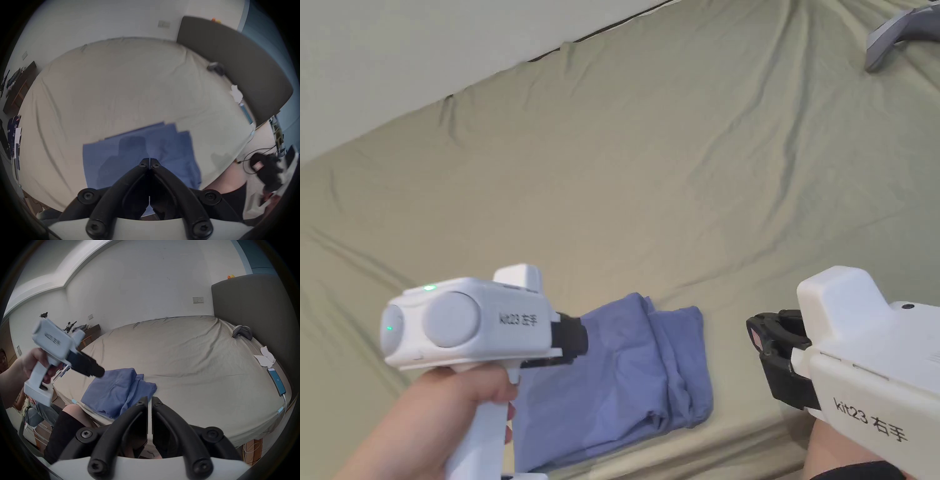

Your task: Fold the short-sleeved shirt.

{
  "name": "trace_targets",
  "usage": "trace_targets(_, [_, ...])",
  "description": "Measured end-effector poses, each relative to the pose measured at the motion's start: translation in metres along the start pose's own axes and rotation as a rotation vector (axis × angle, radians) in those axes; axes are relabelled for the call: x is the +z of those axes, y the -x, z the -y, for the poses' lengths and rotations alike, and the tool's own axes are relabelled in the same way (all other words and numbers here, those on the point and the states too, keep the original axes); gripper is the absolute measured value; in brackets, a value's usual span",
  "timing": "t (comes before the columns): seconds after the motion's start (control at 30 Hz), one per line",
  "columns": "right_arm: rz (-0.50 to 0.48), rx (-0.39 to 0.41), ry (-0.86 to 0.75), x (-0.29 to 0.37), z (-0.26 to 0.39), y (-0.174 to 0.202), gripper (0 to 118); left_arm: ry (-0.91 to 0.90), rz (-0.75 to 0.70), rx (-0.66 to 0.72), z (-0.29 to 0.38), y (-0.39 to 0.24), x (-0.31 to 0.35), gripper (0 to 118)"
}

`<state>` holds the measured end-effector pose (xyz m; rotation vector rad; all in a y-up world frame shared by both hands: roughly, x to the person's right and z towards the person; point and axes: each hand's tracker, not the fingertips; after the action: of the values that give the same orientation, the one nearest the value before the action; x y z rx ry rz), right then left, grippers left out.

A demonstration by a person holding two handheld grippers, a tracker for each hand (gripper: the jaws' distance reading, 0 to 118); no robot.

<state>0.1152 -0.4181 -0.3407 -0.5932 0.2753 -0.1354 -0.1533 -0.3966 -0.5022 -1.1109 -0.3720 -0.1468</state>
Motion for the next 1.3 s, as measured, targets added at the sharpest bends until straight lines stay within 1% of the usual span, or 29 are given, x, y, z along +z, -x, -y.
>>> trace_targets(0.13, [0.017,0.022,-0.006,0.001,-0.001,0.002,4,0.039,0.069,0.065,0.008,-0.014,-0.036,0])
trace_targets(0.17, [0.022,0.024,-0.008,0.001,-0.001,0.002,4,0.05,0.123,0.085,0.01,-0.018,-0.045,0])
trace_targets(0.2, [0.024,0.018,-0.005,0.001,0.0,0.001,4,0.067,0.13,0.116,0.01,-0.023,-0.052,0])
trace_targets(0.23, [0.02,-0.007,0.001,0.002,0.0,0.0,4,0.075,0.117,0.128,0.012,-0.027,-0.059,0])
trace_targets(0.27, [0.007,-0.051,-0.007,0.003,0.0,-0.002,4,0.079,0.126,0.117,0.015,-0.031,-0.064,0])
trace_targets(0.3, [0.007,-0.059,-0.016,0.005,0.0,-0.002,4,0.083,0.132,0.104,0.017,-0.035,-0.069,0])
trace_targets(0.37, [0.013,-0.038,-0.017,0.007,0.001,0.0,4,0.077,0.141,0.11,0.018,-0.04,-0.073,0])
trace_targets(0.4, [0.027,-0.009,-0.015,0.006,0.001,0.002,4,0.076,0.14,0.105,0.017,-0.044,-0.075,0])
trace_targets(0.43, [0.047,0.017,-0.004,0.004,0.002,0.004,4,0.067,0.131,0.066,0.017,-0.05,-0.075,0])
trace_targets(0.53, [0.056,0.025,0.013,-0.004,0.006,0.008,4,0.046,0.138,-0.007,0.015,-0.06,-0.07,0])
trace_targets(0.57, [0.056,0.023,0.02,-0.006,0.007,0.01,4,0.023,0.175,-0.02,0.014,-0.06,-0.066,0])
trace_targets(0.6, [0.058,0.026,0.028,-0.009,0.008,0.013,4,-0.025,0.247,-0.018,0.013,-0.058,-0.055,0])
trace_targets(0.63, [0.062,0.037,0.037,-0.011,0.01,0.016,4,-0.054,0.306,-0.037,0.013,-0.057,-0.046,0])
trace_targets(0.67, [0.066,0.05,0.045,-0.013,0.011,0.019,4,-0.059,0.335,-0.052,0.013,-0.056,-0.037,0])
trace_targets(0.73, [0.078,0.077,0.072,-0.021,0.013,0.027,4,-0.148,0.342,-0.052,0.016,-0.042,-0.009,0])
trace_targets(0.8, [0.069,0.081,0.109,-0.032,0.014,0.034,4,-0.22,0.358,-0.042,0.02,-0.013,0.017,0])
trace_targets(0.9, [0.022,0.085,0.162,-0.057,0.01,0.05,4,-0.264,0.388,0.044,0.028,0.049,0.047,0])
trace_targets(0.97, [-0.037,0.073,0.186,-0.078,0.001,0.062,4,-0.263,0.389,0.099,0.039,0.087,0.056,0])
trace_targets(1.0, [-0.091,0.047,0.182,-0.092,-0.006,0.068,4,-0.26,0.388,0.133,0.044,0.108,0.056,0])
trace_targets(1.1, [-0.314,-0.046,0.245,-0.138,-0.024,0.072,4,-0.25,0.389,0.226,0.066,0.156,0.049,0])
trace_targets(1.17, [-0.397,-0.094,0.276,-0.165,-0.031,0.067,4,-0.225,0.416,0.287,0.076,0.176,0.038,0])
trace_targets(1.2, [-0.404,-0.093,0.295,-0.177,-0.033,0.063,4,-0.213,0.451,0.305,0.081,0.187,0.031,0])
trace_targets(1.23, [-0.378,-0.076,0.291,-0.186,-0.034,0.06,4,-0.208,0.474,0.324,0.085,0.195,0.025,0])
trace_targets(1.27, [-0.378,-0.074,0.324,-0.196,-0.032,0.055,4,-0.198,0.503,0.345,0.088,0.201,0.017,0])
trace_targets(1.3, [-0.399,-0.116,0.377,-0.204,-0.027,0.048,4,-0.183,0.526,0.36,0.091,0.207,0.009,0])
